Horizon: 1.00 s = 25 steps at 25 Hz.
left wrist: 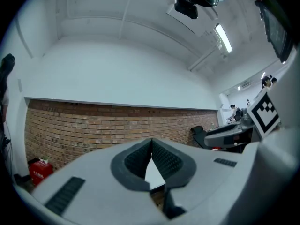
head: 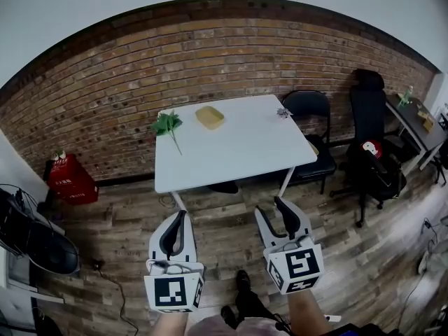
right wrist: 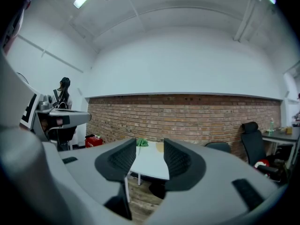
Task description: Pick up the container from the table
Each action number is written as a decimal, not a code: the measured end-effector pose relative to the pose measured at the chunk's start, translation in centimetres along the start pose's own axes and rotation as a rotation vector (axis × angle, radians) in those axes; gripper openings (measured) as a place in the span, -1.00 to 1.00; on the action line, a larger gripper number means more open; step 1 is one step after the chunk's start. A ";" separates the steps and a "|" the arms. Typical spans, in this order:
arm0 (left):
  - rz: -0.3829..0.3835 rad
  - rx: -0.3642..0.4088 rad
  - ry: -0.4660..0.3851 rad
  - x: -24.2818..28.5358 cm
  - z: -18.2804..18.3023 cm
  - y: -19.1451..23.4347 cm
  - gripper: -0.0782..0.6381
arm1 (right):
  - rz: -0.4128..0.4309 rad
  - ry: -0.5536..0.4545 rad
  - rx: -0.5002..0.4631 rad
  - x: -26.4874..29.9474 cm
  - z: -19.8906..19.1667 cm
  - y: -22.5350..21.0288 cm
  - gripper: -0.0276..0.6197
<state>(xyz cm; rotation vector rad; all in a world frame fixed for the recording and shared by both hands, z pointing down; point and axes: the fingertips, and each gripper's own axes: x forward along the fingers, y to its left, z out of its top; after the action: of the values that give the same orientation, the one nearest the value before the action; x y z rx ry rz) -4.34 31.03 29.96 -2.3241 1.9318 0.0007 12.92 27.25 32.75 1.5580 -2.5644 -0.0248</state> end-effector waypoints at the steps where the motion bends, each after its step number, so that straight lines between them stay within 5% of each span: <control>1: 0.003 0.002 0.005 0.8 -0.2 0.2 -0.76 | 0.002 0.002 0.000 0.8 -0.2 -0.3 -0.33; 15: 0.074 0.038 0.047 14.9 -1.7 1.7 -0.76 | 0.083 0.020 0.025 13.9 -0.7 -8.0 -0.33; 25: 0.119 0.075 0.046 19.8 -1.0 2.1 -0.76 | 0.132 -0.006 0.030 19.0 0.5 -11.0 -0.35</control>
<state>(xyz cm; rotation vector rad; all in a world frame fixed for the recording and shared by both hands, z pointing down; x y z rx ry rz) -2.79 11.20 29.20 -2.1775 2.0521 -0.1129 13.96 5.34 33.45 1.3966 -2.6777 0.0231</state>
